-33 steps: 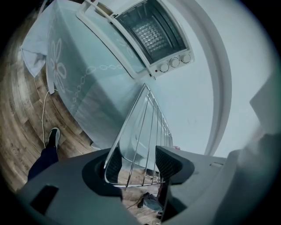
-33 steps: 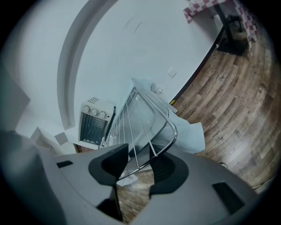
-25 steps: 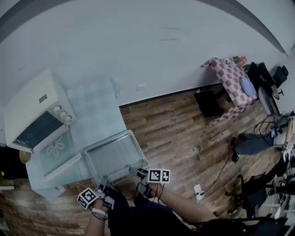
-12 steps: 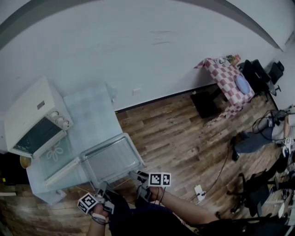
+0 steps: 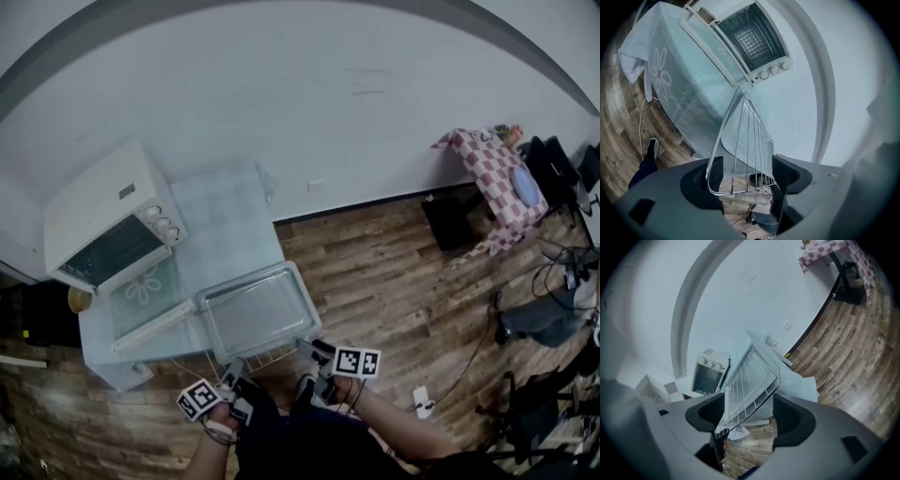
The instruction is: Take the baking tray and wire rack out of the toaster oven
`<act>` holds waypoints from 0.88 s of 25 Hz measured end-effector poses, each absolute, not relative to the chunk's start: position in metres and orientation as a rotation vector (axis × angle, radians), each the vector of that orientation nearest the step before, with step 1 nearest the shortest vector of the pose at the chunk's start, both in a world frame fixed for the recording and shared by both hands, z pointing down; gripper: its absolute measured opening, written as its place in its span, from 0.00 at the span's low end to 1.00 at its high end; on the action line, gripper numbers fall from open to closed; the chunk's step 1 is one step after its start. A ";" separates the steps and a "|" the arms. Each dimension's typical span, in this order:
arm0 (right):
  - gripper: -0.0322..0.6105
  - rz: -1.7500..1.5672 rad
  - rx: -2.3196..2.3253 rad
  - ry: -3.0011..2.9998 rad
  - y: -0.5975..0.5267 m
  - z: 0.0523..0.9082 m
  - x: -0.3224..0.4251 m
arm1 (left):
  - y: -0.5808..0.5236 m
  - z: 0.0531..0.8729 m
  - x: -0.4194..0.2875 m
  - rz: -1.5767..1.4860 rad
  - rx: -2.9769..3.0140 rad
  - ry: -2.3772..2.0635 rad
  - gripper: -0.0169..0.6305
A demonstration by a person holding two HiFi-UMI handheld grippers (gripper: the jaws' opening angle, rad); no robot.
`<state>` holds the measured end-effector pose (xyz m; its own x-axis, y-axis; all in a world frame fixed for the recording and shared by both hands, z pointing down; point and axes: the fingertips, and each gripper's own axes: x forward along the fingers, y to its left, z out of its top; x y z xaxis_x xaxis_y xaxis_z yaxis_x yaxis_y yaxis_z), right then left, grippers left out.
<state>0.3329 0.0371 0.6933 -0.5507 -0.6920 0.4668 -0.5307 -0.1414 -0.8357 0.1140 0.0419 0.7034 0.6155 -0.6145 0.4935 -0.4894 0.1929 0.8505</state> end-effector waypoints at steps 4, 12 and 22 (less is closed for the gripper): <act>0.57 -1.834 -1.346 1.870 0.034 0.706 0.320 | 0.040 0.715 0.103 -0.144 1.418 -1.006 0.56; 0.57 -1.837 -1.407 1.930 0.025 0.714 0.311 | 0.021 0.720 0.090 -0.139 1.398 -1.075 0.59; 0.57 -1.871 -1.437 1.893 0.014 0.717 0.309 | 0.004 0.734 0.075 0.033 1.409 -1.191 0.69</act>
<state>0.3088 0.0136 0.7170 -0.5432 -0.6645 0.5131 -0.5208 -0.2126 -0.8268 0.0754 0.0036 0.7336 0.4697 -0.6092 0.6389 -0.6442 0.2583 0.7200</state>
